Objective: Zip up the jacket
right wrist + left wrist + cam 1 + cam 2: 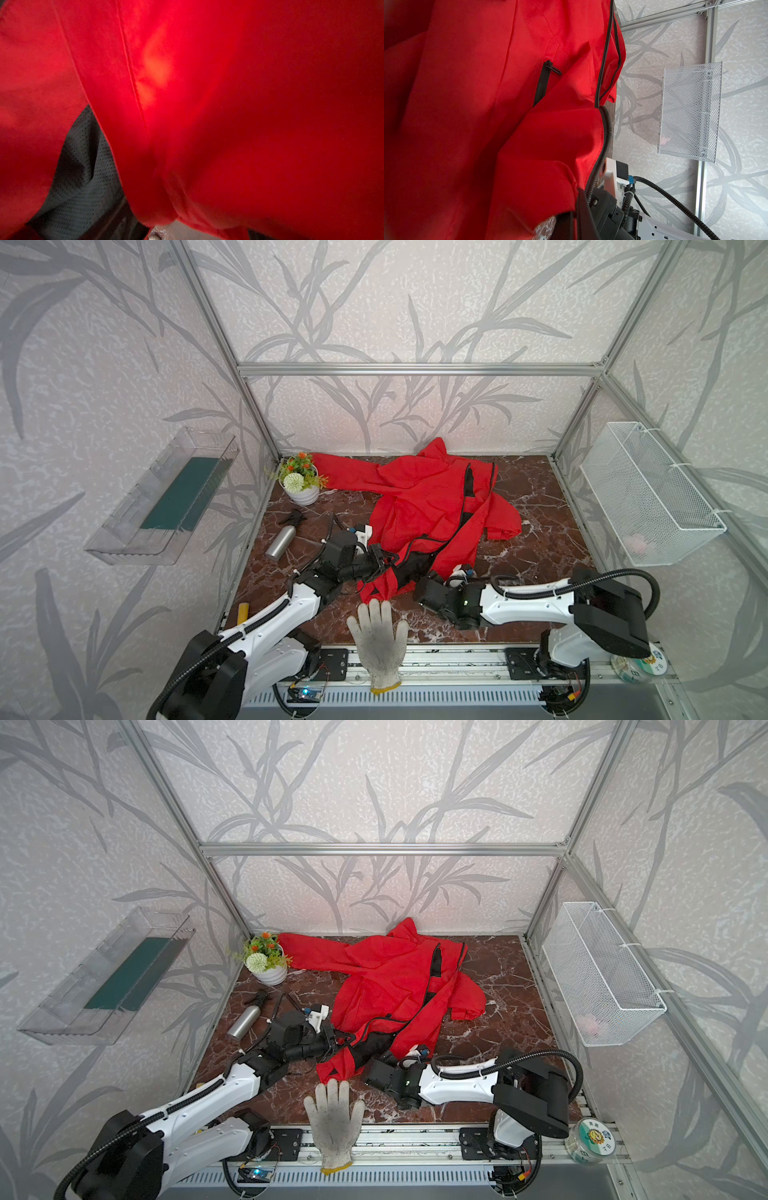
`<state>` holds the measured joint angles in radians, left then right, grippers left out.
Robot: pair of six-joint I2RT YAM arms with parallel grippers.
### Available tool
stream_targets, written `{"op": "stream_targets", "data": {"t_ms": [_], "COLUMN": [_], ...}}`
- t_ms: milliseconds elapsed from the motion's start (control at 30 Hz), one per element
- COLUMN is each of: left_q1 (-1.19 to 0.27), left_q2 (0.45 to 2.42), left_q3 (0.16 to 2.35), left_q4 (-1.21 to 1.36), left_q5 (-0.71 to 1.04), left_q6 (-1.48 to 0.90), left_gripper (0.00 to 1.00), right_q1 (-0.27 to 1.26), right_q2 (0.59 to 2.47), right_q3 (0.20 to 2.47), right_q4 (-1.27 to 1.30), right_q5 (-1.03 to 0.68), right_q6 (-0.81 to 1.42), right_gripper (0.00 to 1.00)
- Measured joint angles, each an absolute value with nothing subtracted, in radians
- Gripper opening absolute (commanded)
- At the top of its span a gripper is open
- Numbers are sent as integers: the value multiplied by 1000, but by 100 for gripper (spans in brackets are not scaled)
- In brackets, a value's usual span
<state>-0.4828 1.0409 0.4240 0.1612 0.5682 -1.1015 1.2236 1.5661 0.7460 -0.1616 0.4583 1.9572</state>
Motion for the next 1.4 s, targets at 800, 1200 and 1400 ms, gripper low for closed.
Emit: {"op": "stream_targets", "data": {"t_ms": [800,1200,1400], "left_q1": [-482,-482,-482], "left_q2": [1021,1060,1128], "left_q3": [426,465,540], "left_q4": [132,134,131], "left_q5": [555,575,611], "left_q6": [-1091,-1092,-1090], "left_gripper": [0,0,0], "right_q1": [1213,1212,1177], "right_q2": [1536,1373,1274], "right_q3": [695,580,574], "right_q4": [-149,-33,9], "right_q5": [468,532,554], "right_q6": [1932,1772,1580], "right_gripper": [5,0,0]}}
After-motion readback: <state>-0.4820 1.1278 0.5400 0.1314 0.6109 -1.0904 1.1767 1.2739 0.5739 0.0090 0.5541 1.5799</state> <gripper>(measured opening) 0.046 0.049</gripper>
